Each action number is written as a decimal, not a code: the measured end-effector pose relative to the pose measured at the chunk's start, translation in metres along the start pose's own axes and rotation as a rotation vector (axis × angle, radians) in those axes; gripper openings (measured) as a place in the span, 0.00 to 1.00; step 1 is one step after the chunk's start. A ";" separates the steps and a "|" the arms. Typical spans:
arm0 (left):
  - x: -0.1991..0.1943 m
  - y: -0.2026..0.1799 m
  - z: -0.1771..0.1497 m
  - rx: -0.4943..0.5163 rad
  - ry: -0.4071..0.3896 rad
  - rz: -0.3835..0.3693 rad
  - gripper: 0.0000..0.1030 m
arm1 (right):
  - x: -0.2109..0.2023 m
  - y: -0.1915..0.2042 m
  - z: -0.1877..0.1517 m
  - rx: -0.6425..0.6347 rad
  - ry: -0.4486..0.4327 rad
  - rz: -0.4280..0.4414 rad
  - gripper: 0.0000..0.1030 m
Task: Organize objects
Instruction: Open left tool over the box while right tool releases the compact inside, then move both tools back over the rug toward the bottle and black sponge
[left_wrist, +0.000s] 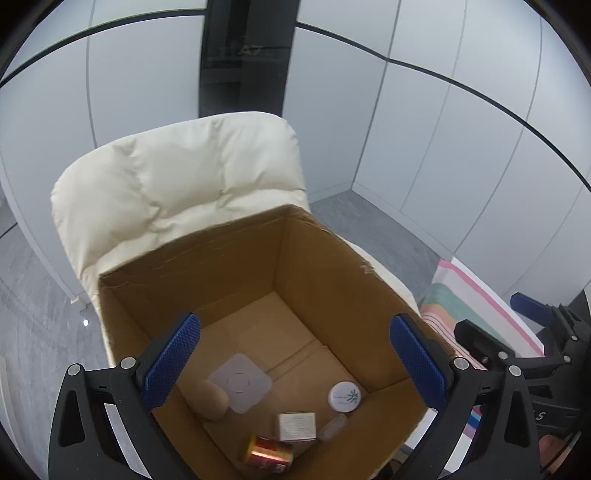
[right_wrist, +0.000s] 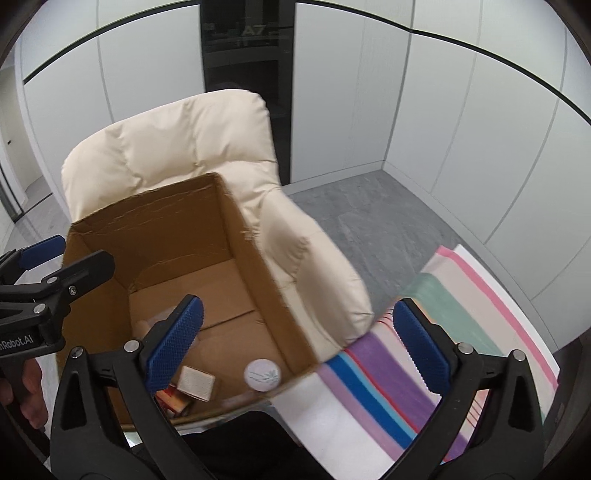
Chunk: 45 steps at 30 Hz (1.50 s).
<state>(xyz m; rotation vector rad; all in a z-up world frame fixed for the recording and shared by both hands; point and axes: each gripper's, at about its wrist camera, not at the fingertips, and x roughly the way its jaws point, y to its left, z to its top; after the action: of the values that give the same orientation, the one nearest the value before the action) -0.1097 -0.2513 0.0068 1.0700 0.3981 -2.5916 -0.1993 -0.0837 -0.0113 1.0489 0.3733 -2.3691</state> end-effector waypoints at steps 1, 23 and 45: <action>0.002 -0.005 0.000 0.006 0.004 -0.005 1.00 | -0.001 -0.005 -0.001 0.007 0.001 -0.004 1.00; 0.021 -0.128 -0.008 0.190 0.027 -0.106 1.00 | -0.033 -0.129 -0.038 0.187 0.012 -0.131 1.00; 0.031 -0.250 -0.033 0.335 0.063 -0.230 1.00 | -0.085 -0.238 -0.102 0.319 0.021 -0.271 1.00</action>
<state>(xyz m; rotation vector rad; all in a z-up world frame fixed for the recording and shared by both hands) -0.2059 -0.0159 -0.0040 1.2828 0.1058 -2.9068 -0.2221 0.1879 -0.0055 1.2316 0.1539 -2.7262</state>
